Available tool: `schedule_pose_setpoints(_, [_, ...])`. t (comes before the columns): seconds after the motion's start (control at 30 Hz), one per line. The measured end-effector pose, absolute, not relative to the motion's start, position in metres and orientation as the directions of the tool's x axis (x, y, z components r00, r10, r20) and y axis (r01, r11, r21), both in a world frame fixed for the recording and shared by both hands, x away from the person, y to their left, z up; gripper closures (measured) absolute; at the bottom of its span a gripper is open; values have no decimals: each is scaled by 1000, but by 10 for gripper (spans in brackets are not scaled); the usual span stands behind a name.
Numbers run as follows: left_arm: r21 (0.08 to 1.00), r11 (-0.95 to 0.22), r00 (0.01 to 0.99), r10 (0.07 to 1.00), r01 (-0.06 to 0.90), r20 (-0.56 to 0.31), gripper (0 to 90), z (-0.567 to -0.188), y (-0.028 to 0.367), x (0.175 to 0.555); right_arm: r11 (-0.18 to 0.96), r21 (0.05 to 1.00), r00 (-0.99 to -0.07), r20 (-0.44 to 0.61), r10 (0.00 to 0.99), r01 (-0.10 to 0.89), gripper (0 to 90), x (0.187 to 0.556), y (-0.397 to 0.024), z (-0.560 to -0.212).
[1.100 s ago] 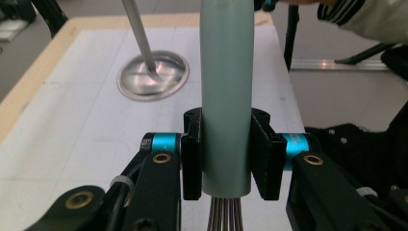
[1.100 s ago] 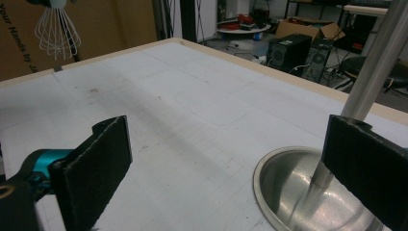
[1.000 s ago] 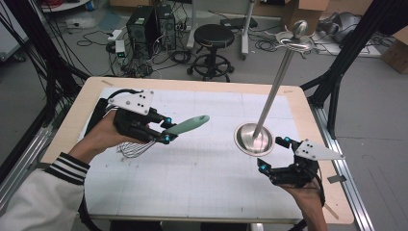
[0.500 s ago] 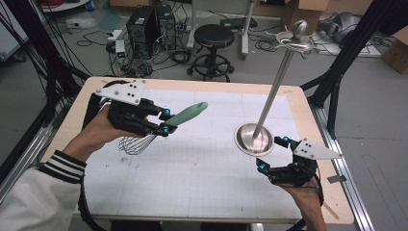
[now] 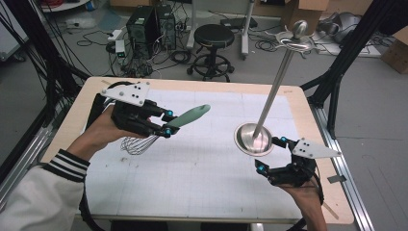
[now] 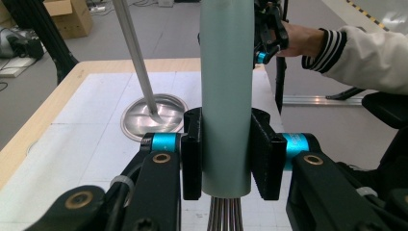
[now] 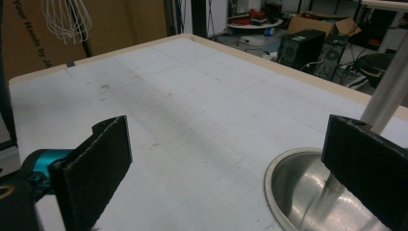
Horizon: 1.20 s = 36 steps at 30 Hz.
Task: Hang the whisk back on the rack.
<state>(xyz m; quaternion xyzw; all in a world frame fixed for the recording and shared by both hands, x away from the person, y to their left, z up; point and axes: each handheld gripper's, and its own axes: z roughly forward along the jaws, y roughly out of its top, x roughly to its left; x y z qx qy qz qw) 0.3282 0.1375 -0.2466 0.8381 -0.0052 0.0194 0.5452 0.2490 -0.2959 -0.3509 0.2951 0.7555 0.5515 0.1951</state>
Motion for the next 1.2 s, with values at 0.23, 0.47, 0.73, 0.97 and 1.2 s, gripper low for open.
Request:
schedule_pose_setpoints(0.23, [913, -407, 999, 7, -32, 39, 694, -251, 136, 329, 258, 939, -784, 18, 621, 226, 24, 252, -286, -340])
schedule_pose_setpoints(0.47, [913, -408, 999, 8, -27, 34, 693, -254, 139, 329, 298, 931, -840, 15, 542, 209, 24, 259, -272, -326])
schedule_pose_setpoints(0.73, [913, -408, 999, -2, -35, 37, 694, -255, 137, 328, 350, 916, -893, 21, 449, 198, 24, 268, -254, -306])
schedule_pose_setpoints(0.97, [914, -403, 999, -11, -34, 32, 693, -259, 134, 328, 355, 919, -930, 34, 367, 174, 24, 275, -238, -289])
schedule_pose_setpoints(1.2, [915, -402, 999, -15, -38, 35, 693, -260, 132, 327, 350, 925, -952, 34, 304, 145, 25, 279, -219, -273])
